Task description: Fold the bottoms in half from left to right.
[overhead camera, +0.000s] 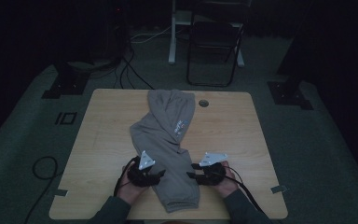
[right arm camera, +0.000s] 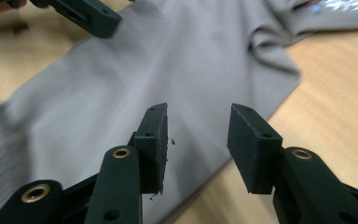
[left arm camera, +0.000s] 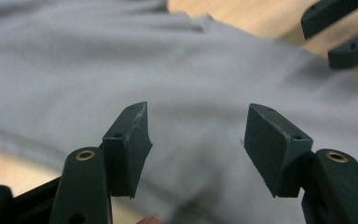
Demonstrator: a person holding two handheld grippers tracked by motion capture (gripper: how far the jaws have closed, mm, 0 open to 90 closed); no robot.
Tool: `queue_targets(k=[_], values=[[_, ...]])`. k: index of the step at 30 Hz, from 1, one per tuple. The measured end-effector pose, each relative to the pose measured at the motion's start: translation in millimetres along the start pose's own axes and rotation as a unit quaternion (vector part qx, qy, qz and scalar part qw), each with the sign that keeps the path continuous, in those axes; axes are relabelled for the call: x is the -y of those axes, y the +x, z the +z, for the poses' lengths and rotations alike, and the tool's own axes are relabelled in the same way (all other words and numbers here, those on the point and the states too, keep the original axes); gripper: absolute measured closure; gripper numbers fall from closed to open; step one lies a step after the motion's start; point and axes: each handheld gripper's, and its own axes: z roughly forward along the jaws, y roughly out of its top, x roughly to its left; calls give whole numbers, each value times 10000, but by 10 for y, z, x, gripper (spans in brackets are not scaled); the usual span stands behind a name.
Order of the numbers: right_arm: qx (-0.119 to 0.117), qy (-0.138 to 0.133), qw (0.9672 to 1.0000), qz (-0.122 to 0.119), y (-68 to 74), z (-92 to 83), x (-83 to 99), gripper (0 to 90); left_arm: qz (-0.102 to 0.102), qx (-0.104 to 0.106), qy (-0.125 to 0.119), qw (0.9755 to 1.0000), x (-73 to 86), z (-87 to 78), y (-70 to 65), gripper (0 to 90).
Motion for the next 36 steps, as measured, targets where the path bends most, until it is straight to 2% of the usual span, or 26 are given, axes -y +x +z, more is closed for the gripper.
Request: queue_targets(k=[4, 6, 7, 10, 13, 16, 21, 23, 24, 25, 26, 28, 30, 32, 34, 36], values=[[289, -72, 9995, 136, -105, 100, -93, 588, -33, 173, 213, 9996, -105, 240, 44, 458], [372, -136, 9989, 257, -171, 127, -134, 586, 0, 268, 331, 9991, -82, 310, 19, 486], [404, -154, 9985, 324, -205, 140, -152, 582, 35, 276, 277, 9992, -52, 319, -5, 492], [510, -264, 9976, 399, -296, 177, -210, 577, 176, 429, 266, 9986, 2, 271, -63, 490], [623, -282, 9966, 452, -373, 228, -285, 584, 480, 660, 349, 9961, 71, 187, -158, 495], [694, -309, 9958, 520, -432, 287, -338, 602, 562, 874, 369, 9939, 159, 90, -223, 497], [689, -346, 9945, 707, -546, 416, -426, 615, 479, 1150, 368, 9915, 256, -19, -254, 510], [691, -420, 9940, 742, -582, 470, -491, 616, 280, 1266, 294, 9911, 236, -17, -199, 522], [704, -425, 9936, 776, -597, 492, -524, 617, 137, 1252, 156, 9919, 214, -18, -151, 522], [721, -488, 9930, 805, -623, 525, -578, 615, 77, 1187, 68, 9929, 197, -20, -119, 522], [712, -507, 9927, 835, -638, 550, -614, 609, -19, 1006, -47, 9949, 165, -21, -76, 520], [721, -480, 9930, 801, -677, 633, -703, 591, -108, 817, -72, 9966, 116, 22, -4, 520], [792, -376, 9933, 753, -717, 740, -782, 572, -137, 745, -8, 9971, 89, 106, 42, 524], [856, -331, 9927, 787, -762, 831, -840, 568, -106, 784, 160, 9967, 89, 196, 45, 523], [878, -347, 9923, 798, -793, 909, -873, 567, -60, 911, 82, 9958, 91, 216, 9, 525], [952, -205, 9921, 786, -833, 981, -885, 558, 16, 1046, 108, 9945, 87, 221, -31, 529]])
